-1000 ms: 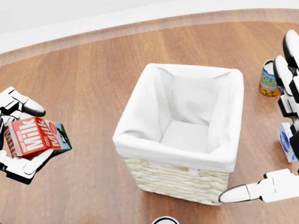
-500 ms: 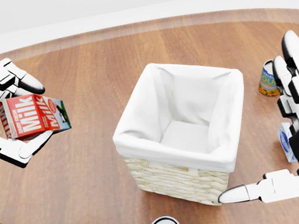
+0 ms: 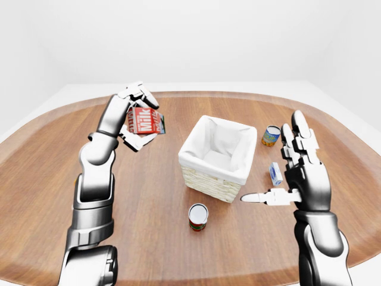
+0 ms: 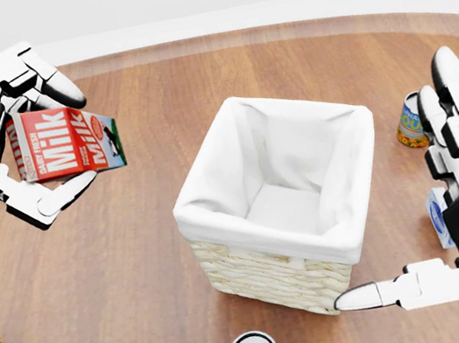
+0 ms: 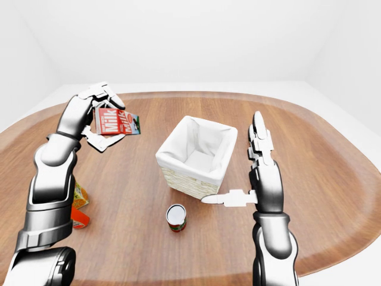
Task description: Pick the milk and place it in the basket.
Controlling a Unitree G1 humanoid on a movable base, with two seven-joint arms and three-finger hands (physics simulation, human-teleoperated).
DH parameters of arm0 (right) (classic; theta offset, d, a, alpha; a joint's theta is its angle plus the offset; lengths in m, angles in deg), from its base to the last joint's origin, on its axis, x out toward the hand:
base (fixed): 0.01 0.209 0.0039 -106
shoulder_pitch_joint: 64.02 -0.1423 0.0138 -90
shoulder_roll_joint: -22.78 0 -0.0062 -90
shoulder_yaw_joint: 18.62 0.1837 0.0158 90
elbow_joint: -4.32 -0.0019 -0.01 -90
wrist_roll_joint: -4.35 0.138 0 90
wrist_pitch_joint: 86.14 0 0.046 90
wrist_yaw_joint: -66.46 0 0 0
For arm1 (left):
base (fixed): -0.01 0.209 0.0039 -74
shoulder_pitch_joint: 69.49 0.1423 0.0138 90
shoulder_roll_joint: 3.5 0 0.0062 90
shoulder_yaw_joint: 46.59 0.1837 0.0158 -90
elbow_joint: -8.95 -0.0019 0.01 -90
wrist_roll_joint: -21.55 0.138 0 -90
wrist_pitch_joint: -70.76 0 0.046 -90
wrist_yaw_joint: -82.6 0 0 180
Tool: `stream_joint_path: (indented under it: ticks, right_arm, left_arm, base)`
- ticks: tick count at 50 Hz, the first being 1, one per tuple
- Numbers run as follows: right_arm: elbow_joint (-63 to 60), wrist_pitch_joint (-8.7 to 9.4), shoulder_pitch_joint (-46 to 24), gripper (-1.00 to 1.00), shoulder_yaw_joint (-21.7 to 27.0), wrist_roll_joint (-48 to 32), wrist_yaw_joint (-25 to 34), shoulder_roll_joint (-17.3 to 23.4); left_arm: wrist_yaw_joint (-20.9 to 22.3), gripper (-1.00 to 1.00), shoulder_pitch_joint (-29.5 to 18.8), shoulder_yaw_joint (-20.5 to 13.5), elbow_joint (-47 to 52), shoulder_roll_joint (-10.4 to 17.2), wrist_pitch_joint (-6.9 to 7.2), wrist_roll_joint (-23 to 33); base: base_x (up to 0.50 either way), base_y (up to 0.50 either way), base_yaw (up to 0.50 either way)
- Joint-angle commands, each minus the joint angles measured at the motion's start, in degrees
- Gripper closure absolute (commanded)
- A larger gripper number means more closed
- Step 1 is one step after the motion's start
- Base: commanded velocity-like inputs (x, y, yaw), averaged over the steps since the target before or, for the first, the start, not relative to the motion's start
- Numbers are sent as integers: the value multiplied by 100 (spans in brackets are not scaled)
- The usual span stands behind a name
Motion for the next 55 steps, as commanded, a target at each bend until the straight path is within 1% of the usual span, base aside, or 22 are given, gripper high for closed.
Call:
stream_joint_path:
  ticks: [1,12,19,23,30,33,43,46,55]
  right_arm:
    - [5,8,-10,-100,8,10,-4,3]
    - [36,-35,2,-100,-2,1,-8,2]
    - [50,-27,-8,-100,11,13,-9,4]
    - [61,-54,3,-100,1,5,-12,1]
    - [48,-33,1,-100,-3,6,-9,1]
    - [61,-58,9,-100,-12,-3,-11,-1]
    - [53,-49,6,-100,-10,-6,-14,1]
    - [76,-91,21,-100,-21,-20,-16,-3]
    - [70,-81,17,-100,-14,-11,-12,-2]
  left_arm:
    - [-16,100,-254,139,504,-193,0,-111]
    - [212,100,-360,429,1001,-536,0,144]
    - [306,100,-473,487,1116,-668,0,224]
    - [326,100,-468,568,1186,-750,0,281]
    - [410,100,-542,678,1377,-899,0,370]
    - [420,100,-571,725,1408,-960,0,404]
    - [529,100,-554,931,1645,-1220,0,597]
    - [589,100,-514,1010,1773,-1307,0,673]
    - [634,100,-492,1113,1799,-1460,0,788]
  base:
    - [0,0,0]
    - [0,0,0]
    - [0,0,0]
    - [0,0,0]
    - [0,0,0]
    - [0,0,0]
    - [0,0,0]
    - [0,0,0]
    - [0,0,0]
